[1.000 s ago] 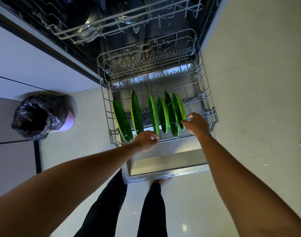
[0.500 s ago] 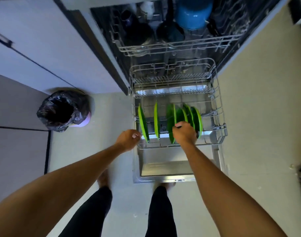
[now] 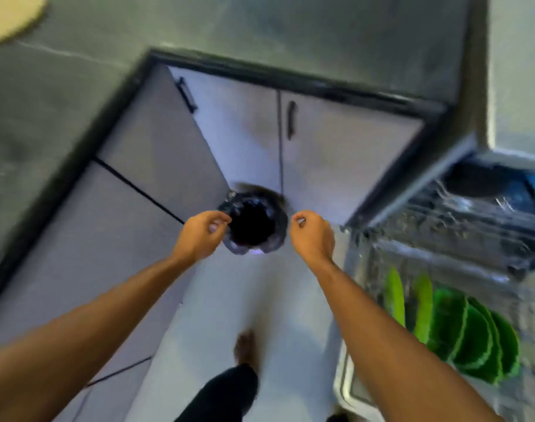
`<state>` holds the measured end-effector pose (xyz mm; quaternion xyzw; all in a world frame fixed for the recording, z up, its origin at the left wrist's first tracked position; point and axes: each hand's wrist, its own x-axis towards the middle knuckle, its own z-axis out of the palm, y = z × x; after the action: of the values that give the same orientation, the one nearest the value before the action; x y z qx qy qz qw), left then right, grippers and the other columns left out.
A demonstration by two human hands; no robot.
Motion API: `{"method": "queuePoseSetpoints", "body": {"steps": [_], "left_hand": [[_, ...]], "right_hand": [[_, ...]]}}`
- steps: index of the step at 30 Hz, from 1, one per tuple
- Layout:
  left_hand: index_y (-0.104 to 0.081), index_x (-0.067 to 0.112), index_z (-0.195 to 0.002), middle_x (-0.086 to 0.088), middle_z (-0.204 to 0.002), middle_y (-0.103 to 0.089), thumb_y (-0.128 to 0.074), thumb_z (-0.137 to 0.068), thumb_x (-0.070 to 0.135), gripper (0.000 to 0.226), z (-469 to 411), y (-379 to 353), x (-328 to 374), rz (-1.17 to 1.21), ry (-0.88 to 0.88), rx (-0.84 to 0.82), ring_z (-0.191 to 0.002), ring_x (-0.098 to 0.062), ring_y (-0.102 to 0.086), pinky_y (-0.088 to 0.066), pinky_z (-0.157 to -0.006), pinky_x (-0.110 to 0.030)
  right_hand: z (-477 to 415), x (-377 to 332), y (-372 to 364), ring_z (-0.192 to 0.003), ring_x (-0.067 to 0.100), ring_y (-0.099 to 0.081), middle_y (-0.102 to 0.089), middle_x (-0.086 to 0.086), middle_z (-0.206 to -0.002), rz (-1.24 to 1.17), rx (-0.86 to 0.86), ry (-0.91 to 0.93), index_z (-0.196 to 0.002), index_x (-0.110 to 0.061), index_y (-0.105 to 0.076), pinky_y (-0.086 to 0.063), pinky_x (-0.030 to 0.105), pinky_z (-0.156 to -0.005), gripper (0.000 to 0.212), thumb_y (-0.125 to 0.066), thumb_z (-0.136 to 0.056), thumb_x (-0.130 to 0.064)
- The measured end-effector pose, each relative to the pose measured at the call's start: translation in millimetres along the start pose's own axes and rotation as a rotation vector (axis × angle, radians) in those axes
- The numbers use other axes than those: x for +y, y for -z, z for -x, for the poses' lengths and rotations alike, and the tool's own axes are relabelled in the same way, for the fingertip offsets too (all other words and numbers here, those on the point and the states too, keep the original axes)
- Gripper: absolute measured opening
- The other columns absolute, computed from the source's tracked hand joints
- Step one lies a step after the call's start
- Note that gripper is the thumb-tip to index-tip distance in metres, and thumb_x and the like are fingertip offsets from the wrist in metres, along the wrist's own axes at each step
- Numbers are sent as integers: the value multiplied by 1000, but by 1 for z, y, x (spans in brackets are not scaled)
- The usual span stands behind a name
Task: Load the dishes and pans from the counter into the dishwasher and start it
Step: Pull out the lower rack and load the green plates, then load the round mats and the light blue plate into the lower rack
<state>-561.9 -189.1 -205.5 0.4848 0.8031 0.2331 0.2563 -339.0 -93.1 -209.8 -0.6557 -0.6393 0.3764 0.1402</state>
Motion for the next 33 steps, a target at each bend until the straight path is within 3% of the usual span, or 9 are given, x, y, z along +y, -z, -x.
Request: {"method": "queuePoseSetpoints", "body": {"steps": [2,6,10,14,18,22,25,29,33], "left_hand": [[-74,19,-99,5,-86,-68,-52,-82,28,29,-9,74,-24,10,1,137,-71,-15,-63,-52,-73,-27],[-71,20,-98,6,-88,-66,-57,-84,22,20,-31,199,-48,-16,-66,402,-76,-14,-62,-50,-73,-27],[-71,20,-99,3,-96,-67,-57,-88,25,19,-53,262,-61,-131,-135,524,-91,-17,-60,-46,-79,-27],[-71,20,-104,2,-102,-65,-59,-84,30,25,-87,297,-88,-74,60,642,-99,-19,-57,-35,-86,-22],[-68,21,-111,1,-113,-61,-67,-84,25,27,-121,314,-118,-54,280,692,-110,-21,-53,-34,-89,-24],[-63,21,-116,1,-115,-57,-67,-84,36,36,-168,334,-149,-104,421,737,-110,-22,-52,-41,-95,-32],[-61,21,-116,2,-113,-57,-62,-83,54,47,-209,352,-168,-263,446,769,-109,-20,-52,-40,-101,-39],[-56,23,-124,2,-123,-55,-52,-78,75,70,-257,376,-188,-310,553,758,-117,-22,-51,-37,-108,-48],[-49,24,-136,0,-143,-46,-46,-71,88,91,-277,395,-201,-300,656,734,-135,-22,-41,-25,-118,-49]], "right_hand": [[-7,-74,-15,-95,37,-65,-74,7,-96,35,-17,154,-96,-26,-70,-51,37,-75,14,-59,-89,-30],[-21,-221,-37,-94,40,-65,-74,10,-98,76,-20,431,-101,-25,-72,-50,38,-75,17,-59,-90,-27],[-36,-322,-59,-96,36,-64,-73,1,-96,117,-57,632,-104,-27,-72,-45,35,-71,19,-57,-92,-24],[-66,-388,-101,-94,22,-66,-73,-7,-97,120,-170,767,-105,-27,-72,-48,29,-73,21,-56,-92,-24],[-97,-429,-153,-98,19,-62,-68,-2,-103,109,-343,902,-110,-19,-70,-51,33,-83,20,-59,-93,-18],[-132,-466,-207,-102,20,-54,-60,2,-108,78,-306,955,-117,-17,-66,-49,37,-90,25,-64,-93,-23],[-163,-509,-237,-101,24,-57,-60,6,-108,-2,-245,916,-121,-13,-65,-46,35,-86,31,-64,-94,-29],[-208,-569,-266,-106,24,-58,-59,5,-116,-137,-176,716,-131,-15,-58,-47,36,-88,42,-59,-95,-38],[-248,-619,-291,-120,24,-50,-55,5,-129,-124,-158,720,-134,-17,-55,-44,38,-96,46,-57,-94,-38]]}}
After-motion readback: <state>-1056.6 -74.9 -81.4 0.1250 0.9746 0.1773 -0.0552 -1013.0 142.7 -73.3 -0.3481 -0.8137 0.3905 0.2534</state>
